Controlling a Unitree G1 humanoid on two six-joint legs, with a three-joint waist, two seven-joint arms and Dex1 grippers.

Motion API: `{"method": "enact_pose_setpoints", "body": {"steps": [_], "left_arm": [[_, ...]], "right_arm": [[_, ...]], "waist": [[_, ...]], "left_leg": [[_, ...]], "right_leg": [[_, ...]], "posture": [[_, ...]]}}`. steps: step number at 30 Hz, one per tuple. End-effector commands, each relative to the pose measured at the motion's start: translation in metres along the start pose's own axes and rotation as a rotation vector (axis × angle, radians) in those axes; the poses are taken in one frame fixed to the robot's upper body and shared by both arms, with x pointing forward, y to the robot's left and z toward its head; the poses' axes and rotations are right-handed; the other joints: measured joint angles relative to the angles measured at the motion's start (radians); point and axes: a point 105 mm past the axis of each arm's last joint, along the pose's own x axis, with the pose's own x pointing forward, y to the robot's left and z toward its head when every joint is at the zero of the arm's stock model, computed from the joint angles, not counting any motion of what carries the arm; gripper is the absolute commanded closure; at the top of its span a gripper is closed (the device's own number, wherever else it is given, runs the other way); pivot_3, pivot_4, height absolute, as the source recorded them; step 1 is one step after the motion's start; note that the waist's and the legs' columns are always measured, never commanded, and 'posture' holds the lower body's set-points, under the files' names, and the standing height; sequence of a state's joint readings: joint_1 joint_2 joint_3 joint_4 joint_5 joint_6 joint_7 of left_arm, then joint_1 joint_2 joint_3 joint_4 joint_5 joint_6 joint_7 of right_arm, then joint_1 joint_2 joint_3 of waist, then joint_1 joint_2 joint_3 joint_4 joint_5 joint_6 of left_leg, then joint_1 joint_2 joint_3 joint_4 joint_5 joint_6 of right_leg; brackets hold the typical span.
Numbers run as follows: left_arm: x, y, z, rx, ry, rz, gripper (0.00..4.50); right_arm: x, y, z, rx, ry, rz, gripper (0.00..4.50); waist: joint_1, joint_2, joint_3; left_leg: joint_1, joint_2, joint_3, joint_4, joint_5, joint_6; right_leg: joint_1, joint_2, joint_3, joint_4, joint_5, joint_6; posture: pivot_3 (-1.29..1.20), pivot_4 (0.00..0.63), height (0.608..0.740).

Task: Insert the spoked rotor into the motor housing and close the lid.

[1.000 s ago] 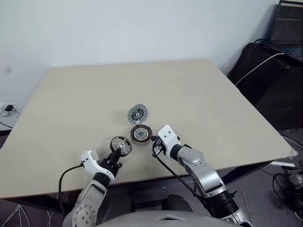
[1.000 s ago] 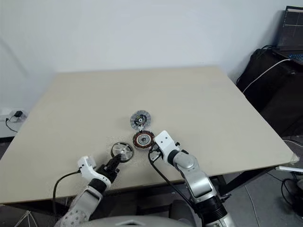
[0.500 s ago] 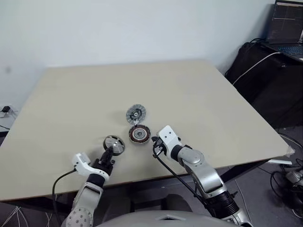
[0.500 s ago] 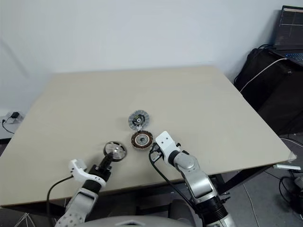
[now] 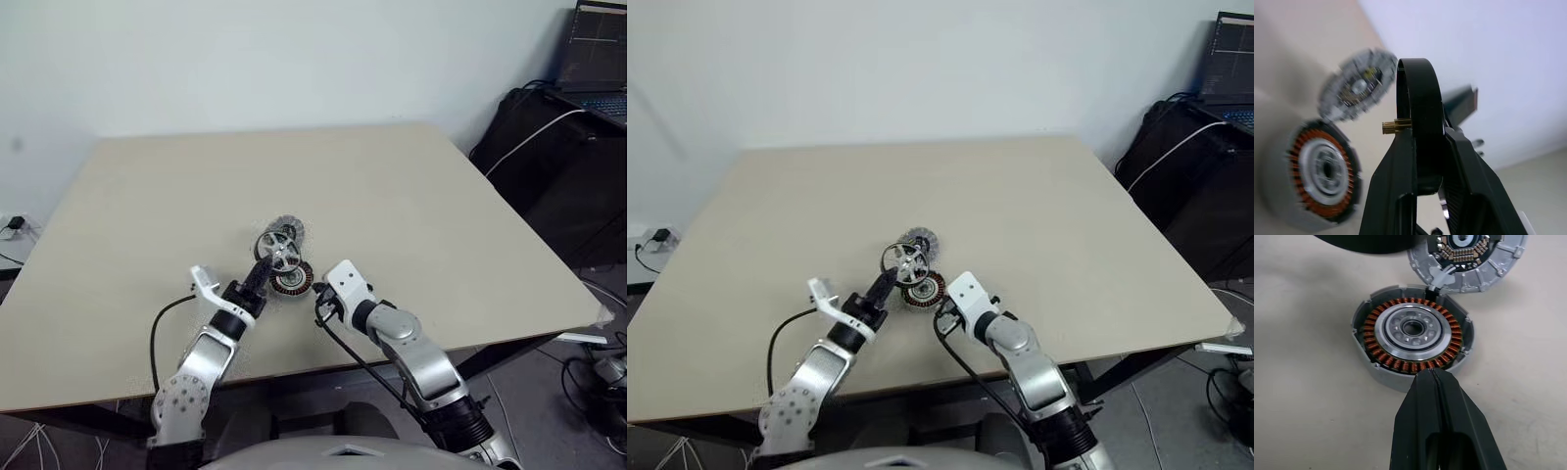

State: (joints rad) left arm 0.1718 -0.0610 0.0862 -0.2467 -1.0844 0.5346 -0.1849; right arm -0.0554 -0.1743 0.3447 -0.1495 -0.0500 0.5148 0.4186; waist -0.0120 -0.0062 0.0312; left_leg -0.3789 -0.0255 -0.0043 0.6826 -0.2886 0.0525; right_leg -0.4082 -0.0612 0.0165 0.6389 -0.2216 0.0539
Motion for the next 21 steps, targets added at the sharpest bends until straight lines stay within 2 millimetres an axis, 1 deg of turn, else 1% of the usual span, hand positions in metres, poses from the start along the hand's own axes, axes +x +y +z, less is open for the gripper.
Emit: {"method": "enact_pose_setpoints", "body": {"steps": [1, 5, 7, 13, 21], "left_arm": [[0.011, -0.005, -0.01, -0.069, 0.029, -0.04, 4.06], [0.016, 0.006, -0.026, -0.094, 0.093, -0.001, 4.06], [0.018, 0.008, -0.03, -0.105, 0.102, 0.001, 4.06], [0.025, 0.008, -0.035, -0.119, 0.104, -0.008, 4.06], [0.03, 0.014, -0.037, -0.123, 0.101, 0.014, 4.06]], "right_arm": [[-0.006, -0.005, 0.018, -0.004, -0.067, -0.033, 4.5], [-0.009, -0.006, 0.016, 0.001, -0.065, -0.047, 4.5], [-0.009, -0.007, 0.016, 0.003, -0.063, -0.053, 4.5], [-0.011, -0.009, 0.015, 0.006, -0.059, -0.063, 4.5], [-0.011, -0.009, 0.015, 0.006, -0.057, -0.066, 4.5]], "waist": [[0.0, 0.0, 0.0], [0.001, 0.0, 0.0], [0.001, 0.0, 0.0], [0.001, 0.0, 0.0], [0.001, 0.0, 0.0]], "left_leg": [[0.0, 0.0, 0.0, 0.0, 0.0, 0.0], [0.0, 0.0, 0.0, 0.0, 0.0, 0.0], [0.0, 0.0, 0.0, 0.0, 0.0, 0.0], [0.0, 0.0, 0.0, 0.0, 0.0, 0.0], [0.0, 0.0, 0.0, 0.0, 0.0, 0.0]], "right_leg": [[0.0, 0.0, 0.0, 0.0, 0.0, 0.0], [0.0, 0.0, 0.0, 0.0, 0.0, 0.0], [0.001, 0.0, 0.001, 0.0, 0.0, 0.0], [0.001, 0.0, 0.001, 0.0, 0.0, 0.0], [0.0, 0.0, 0.001, 0.0, 0.0, 0.0]], "posture": [[0.0, 0.0, 0.74], [0.0, 0.0, 0.74], [0.0, 0.0, 0.74], [0.0, 0.0, 0.74], [0.0, 0.0, 0.74]]}}
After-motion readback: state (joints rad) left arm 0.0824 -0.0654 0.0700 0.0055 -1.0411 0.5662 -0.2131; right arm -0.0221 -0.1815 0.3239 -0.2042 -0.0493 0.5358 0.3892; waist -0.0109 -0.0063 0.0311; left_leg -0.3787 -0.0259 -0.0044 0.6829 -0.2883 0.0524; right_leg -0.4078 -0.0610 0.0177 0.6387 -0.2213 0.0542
